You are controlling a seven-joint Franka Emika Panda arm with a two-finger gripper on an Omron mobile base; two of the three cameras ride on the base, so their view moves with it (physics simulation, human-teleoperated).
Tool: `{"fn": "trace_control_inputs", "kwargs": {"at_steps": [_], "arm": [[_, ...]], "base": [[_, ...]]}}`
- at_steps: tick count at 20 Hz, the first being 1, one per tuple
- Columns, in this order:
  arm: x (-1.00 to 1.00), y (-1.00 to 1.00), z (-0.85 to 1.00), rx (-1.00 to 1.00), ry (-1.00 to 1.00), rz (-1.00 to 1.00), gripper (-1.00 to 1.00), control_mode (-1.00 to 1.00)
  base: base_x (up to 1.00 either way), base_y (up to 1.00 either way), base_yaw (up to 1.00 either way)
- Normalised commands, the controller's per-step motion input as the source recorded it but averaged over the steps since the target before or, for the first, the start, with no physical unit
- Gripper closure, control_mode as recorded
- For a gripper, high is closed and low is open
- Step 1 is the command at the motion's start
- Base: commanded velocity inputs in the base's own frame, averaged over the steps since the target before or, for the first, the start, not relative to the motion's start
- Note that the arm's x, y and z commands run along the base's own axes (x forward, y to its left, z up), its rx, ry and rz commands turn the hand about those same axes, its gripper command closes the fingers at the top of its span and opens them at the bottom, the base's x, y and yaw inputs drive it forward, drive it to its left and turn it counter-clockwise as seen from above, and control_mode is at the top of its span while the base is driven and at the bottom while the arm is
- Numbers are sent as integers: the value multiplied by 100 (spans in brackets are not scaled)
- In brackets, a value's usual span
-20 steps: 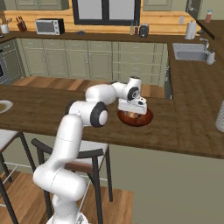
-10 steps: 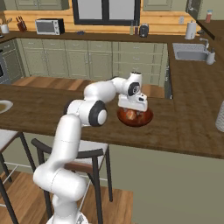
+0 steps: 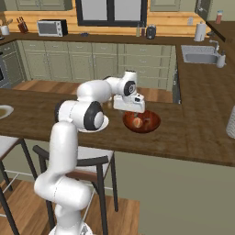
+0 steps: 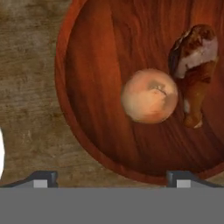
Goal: Pick the chicken drumstick and onion from their plates and place them in the bowl. Then put the bowl in the fridge.
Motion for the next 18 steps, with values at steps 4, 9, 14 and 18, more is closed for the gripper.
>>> {"fn": "trace_control_inputs", "kwargs": {"at_steps": [4,9,14,18], "arm": [[0,64,-7,-10,0,2,-100,-100],[1,5,-29,-6,-7,9,-100,-100],[16,-5,-21,-1,-6,6,-100,-100],[44,-11,-14,0,-1,5,-100,-100]], "base": [[0,0,0],[0,0,0],[0,0,0],[0,0,0]]}}
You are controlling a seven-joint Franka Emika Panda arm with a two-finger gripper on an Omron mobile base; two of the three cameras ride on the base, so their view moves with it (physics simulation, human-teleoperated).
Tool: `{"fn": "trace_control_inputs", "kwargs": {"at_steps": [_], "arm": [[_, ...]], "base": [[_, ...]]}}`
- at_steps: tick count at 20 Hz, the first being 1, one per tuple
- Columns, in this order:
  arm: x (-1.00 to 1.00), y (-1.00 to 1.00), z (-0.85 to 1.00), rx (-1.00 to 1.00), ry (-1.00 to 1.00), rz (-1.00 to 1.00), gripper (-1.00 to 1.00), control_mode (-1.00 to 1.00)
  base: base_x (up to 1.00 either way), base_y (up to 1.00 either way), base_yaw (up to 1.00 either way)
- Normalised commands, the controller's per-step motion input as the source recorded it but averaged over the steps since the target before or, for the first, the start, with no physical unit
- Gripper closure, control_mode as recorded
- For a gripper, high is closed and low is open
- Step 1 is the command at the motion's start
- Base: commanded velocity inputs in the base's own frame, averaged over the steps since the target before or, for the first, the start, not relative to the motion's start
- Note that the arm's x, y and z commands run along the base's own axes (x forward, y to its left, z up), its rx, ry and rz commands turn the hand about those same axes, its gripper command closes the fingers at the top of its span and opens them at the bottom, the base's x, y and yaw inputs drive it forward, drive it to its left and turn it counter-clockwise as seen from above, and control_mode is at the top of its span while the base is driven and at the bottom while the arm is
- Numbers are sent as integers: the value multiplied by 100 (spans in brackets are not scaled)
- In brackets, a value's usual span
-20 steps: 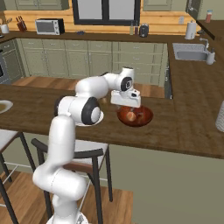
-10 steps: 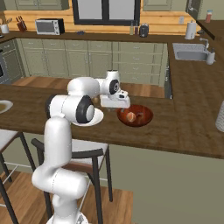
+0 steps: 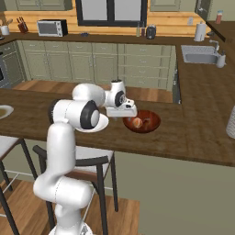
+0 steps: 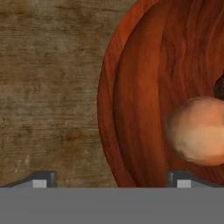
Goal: Pick the chicken drumstick and onion from their plates and place them in the bowl. Then put the bowl in the fridge.
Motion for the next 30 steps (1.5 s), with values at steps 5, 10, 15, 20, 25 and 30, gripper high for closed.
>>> {"fn": "trace_control_inputs", "kwargs": {"at_steps": [5,10,15,20,25,30], "arm": [[35,-8,-18,0,0,4,-100,-100],[5,-7,-25,-2,0,2,-100,-100],[0,-1,-16,-2,0,0,-100,-100],[0,0,-2,-1,0,0,100,-100],[0,0,0,0,0,0,100,-100],[-11,0,42,-3,-2,0,100,-100]], "base": [[0,0,0],[0,0,0],[0,0,0],[0,0,0],[0,0,0],[0,0,0]]}}
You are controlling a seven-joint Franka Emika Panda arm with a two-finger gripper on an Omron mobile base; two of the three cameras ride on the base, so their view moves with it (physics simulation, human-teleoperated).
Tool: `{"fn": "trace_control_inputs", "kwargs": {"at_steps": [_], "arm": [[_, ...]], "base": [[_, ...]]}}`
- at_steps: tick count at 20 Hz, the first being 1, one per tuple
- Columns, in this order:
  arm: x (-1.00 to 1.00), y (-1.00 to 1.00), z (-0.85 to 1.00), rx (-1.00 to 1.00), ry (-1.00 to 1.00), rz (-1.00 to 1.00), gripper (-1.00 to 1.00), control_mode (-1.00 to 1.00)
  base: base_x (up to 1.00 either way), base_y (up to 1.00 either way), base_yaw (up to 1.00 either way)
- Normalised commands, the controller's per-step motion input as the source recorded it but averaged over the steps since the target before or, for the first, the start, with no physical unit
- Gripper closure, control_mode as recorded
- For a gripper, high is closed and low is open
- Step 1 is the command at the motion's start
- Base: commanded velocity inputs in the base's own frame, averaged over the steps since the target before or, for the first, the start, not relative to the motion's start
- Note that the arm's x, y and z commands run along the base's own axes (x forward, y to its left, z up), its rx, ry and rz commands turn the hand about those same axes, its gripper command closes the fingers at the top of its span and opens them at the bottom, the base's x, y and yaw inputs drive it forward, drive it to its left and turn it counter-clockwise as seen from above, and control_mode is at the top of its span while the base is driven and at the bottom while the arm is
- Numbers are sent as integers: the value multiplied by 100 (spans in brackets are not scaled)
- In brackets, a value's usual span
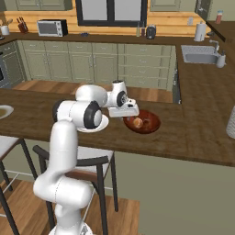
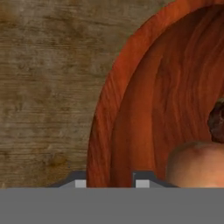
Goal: Pick the chicken drumstick and onion from their plates and place them in the bowl. Then put the bowl in the fridge.
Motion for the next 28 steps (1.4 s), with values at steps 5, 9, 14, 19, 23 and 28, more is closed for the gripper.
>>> {"fn": "trace_control_inputs", "kwargs": {"at_steps": [5,9,14,19,23,28], "arm": [[-55,0,92,-9,0,3,100,-100],[-67,0,97,-16,0,13,100,-100],[-60,6,76,-19,-4,24,100,-100],[-60,17,62,-14,-6,54,100,-100],[-56,18,29,-2,-5,75,100,-100],[-50,3,23,7,-12,71,100,-100]], "base": [[0,0,0],[0,0,0],[0,0,0],[0,0,0],[0,0,0],[0,0,0]]}}
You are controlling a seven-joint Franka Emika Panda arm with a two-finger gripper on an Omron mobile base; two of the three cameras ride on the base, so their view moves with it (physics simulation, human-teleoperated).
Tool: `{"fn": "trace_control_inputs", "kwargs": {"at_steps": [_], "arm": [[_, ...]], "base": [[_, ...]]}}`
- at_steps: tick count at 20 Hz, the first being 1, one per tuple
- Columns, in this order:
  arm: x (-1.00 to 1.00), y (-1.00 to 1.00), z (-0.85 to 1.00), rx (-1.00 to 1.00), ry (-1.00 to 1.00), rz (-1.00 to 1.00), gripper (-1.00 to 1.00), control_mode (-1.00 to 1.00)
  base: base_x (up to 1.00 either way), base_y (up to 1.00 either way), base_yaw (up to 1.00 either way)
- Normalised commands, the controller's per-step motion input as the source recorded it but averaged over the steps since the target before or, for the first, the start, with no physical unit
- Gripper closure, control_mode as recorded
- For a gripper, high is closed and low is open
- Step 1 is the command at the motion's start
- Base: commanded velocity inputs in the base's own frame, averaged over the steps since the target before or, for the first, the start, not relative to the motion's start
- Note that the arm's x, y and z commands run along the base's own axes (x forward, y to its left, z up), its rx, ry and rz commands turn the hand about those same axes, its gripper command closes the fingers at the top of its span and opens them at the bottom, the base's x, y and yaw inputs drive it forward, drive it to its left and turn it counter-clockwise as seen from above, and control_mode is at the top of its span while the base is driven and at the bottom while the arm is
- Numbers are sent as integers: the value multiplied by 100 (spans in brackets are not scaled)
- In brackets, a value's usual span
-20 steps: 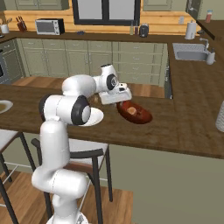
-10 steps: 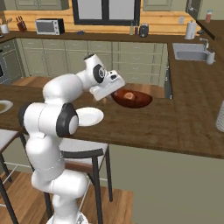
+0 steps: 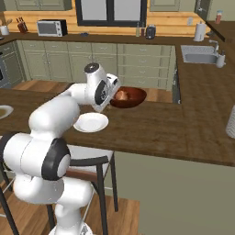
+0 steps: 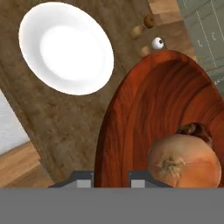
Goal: Pick the chicken drumstick and onion from their plates and place them in the bowl. Then put the bowl in the fridge.
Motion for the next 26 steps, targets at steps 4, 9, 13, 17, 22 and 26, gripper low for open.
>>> {"fn": "trace_control_inputs", "kwargs": {"at_steps": [4,9,13,17,22,26], "arm": [[-74,19,50,6,-4,54,100,-100],[-100,53,79,-1,0,21,100,-100],[-99,76,24,-1,0,18,100,-100],[-99,10,0,-2,-7,2,100,-100],[-89,-3,21,0,1,0,100,-100],[-61,0,0,0,19,0,100,-100]], "base": [[0,0,0],[0,0,0],[0,0,0],[0,0,0],[0,0,0],[0,0,0]]}}
